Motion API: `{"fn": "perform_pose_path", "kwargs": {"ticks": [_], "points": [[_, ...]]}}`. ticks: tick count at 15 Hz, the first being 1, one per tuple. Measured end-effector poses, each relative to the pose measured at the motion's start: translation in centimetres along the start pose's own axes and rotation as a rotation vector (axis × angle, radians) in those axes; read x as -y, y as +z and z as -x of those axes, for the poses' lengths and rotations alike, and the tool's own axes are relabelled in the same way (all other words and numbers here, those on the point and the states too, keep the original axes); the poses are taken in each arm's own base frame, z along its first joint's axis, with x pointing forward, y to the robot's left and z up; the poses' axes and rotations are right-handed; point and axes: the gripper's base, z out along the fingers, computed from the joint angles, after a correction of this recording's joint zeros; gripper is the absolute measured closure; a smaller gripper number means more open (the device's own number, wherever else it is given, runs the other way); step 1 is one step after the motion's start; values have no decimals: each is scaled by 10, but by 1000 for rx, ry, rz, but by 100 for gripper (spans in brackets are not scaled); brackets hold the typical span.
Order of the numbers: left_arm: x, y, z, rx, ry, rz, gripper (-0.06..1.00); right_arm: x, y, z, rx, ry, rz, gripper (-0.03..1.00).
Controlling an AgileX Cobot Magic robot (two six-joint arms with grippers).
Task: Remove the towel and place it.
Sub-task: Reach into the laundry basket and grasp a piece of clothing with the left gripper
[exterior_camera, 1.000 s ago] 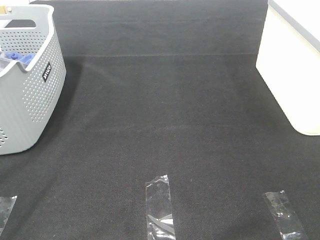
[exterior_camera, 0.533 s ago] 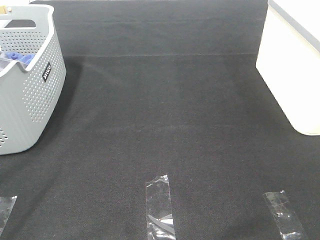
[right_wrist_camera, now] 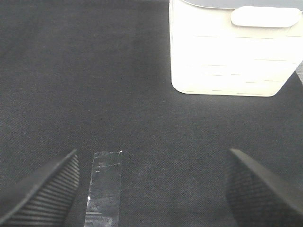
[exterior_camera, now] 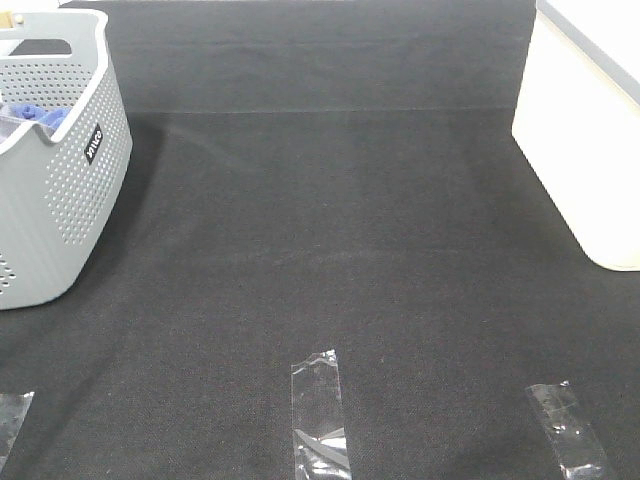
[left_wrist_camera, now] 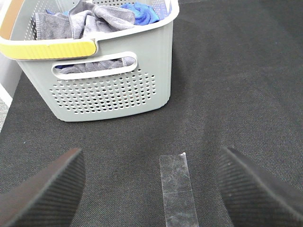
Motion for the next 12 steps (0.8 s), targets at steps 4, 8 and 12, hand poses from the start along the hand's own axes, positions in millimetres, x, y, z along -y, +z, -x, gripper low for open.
{"fn": "perform_pose_path", "kwargs": {"ticks": [4, 8, 12], "points": [[-5, 7, 19, 22, 17, 34, 21, 0, 0, 0, 0, 0, 0, 19], [-13, 50, 59, 2, -2, 70, 21, 0, 0, 0, 0, 0, 0, 19], [-24, 108, 114, -91, 37, 99, 21, 0, 0, 0, 0, 0, 0, 19]]}}
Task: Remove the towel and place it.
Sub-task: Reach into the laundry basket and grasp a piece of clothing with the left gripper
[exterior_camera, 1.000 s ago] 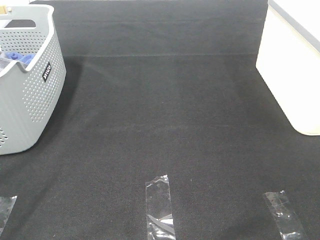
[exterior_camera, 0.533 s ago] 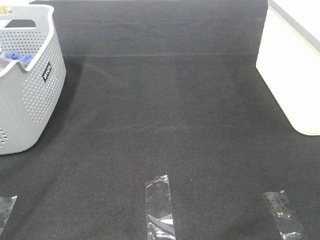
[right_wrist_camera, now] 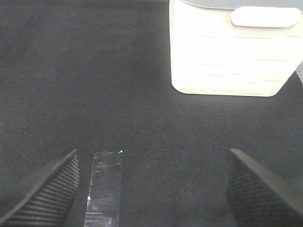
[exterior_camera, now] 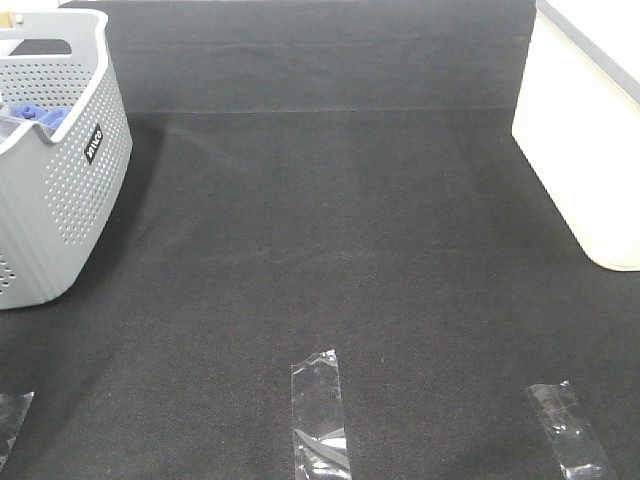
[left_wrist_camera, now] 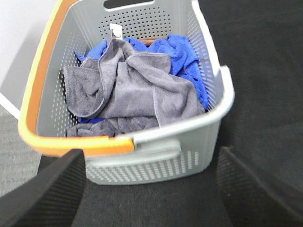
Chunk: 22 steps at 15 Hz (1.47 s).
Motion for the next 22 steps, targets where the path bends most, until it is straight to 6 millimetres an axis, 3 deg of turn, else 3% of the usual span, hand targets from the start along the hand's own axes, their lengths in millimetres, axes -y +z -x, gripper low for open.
{"fn": "perform_pose_path", "kwargs": {"ticks": [3, 6, 7, 8, 14, 17, 22], "points": [[-2, 52, 38, -108, -67, 0, 21, 0, 0, 0, 0, 0, 0, 19], [-4, 123, 75, -216, -76, 14, 21, 0, 0, 0, 0, 0, 0, 19], [-4, 123, 75, -216, -76, 14, 21, 0, 0, 0, 0, 0, 0, 19], [-6, 138, 85, -244, -61, 27, 21, 0, 0, 0, 0, 0, 0, 19], [-18, 257, 134, -382, 24, 145, 30, 0, 0, 0, 0, 0, 0, 19], [-31, 298, 143, -392, -13, 176, 30, 0, 0, 0, 0, 0, 0, 19], [-57, 355, 124, -444, -79, 207, 30, 0, 0, 0, 0, 0, 0, 19]]}}
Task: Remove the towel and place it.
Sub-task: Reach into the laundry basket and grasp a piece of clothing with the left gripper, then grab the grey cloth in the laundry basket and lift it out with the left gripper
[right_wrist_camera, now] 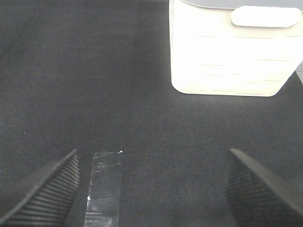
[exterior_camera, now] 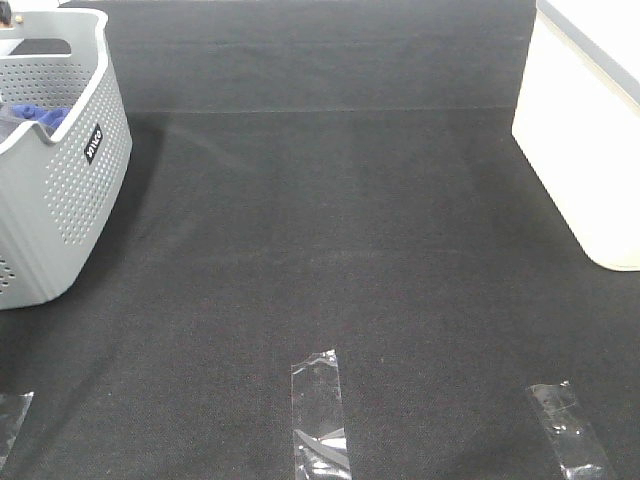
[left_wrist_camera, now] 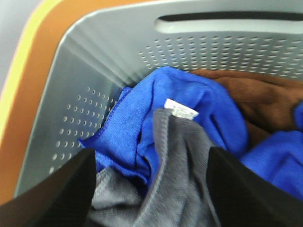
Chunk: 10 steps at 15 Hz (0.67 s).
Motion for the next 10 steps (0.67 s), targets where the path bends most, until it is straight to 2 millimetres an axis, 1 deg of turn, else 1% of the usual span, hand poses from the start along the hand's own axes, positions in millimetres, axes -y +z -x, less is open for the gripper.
{"fn": "perform_pose_path", "kwargs": {"ticks": [2, 4, 6, 8, 10], "points": [[-1, 25, -6, -33, -3, 5, 30, 0, 0, 0, 0, 0, 0, 19], [4, 46, -12, -49, 6, 1, 30, 0, 0, 0, 0, 0, 0, 19], [6, 58, -14, -25, 8, -4, 30, 0, 0, 0, 0, 0, 0, 19], [5, 60, -12, -6, 5, -7, 30, 0, 0, 0, 0, 0, 0, 19], [0, 65, -12, 9, -11, -11, 30, 0, 0, 0, 0, 0, 0, 19]]}}
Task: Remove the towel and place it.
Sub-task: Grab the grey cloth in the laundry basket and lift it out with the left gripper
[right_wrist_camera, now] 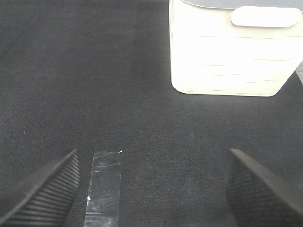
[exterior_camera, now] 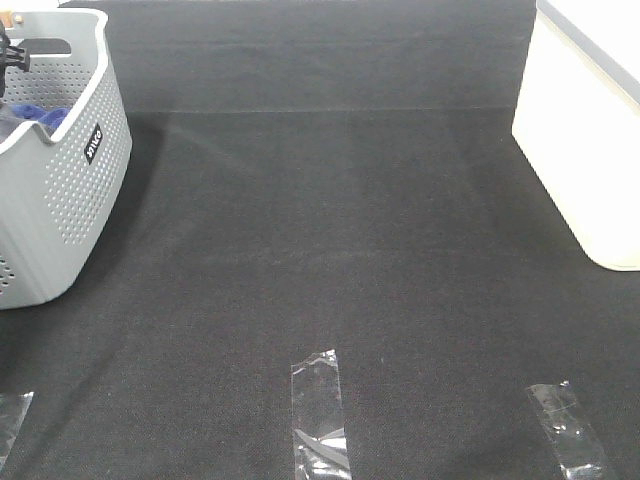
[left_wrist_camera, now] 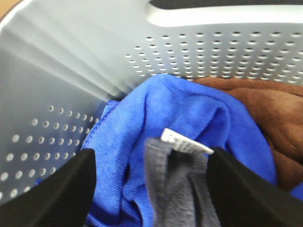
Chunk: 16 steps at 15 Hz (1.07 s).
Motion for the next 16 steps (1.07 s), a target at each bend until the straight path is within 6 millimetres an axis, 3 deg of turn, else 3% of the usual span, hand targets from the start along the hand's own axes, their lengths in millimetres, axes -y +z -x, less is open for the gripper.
{"fn": "perform_pose_path", "kwargs": {"ticks": [3, 8, 9, 11, 12, 13, 14, 16], "points": [[-5, 5, -1, 1, -28, -13, 31, 0, 0, 0, 0, 0, 0, 19], [-2, 18, -8, -23, -26, -18, 40, 0, 0, 0, 0, 0, 0, 19], [-2, 20, -9, -26, -25, -18, 45, 0, 0, 0, 0, 0, 0, 19], [-1, 21, -8, -12, -25, -20, 66, 0, 0, 0, 0, 0, 0, 19], [-1, 21, -8, -7, -25, -21, 70, 0, 0, 0, 0, 0, 0, 19], [-1, 21, -8, -7, -23, -21, 86, 0, 0, 0, 0, 0, 0, 19], [-1, 21, -8, -7, -15, -21, 93, 0, 0, 0, 0, 0, 0, 19], [-1, 21, -8, -6, 3, -21, 94, 0, 0, 0, 0, 0, 0, 19]]}}
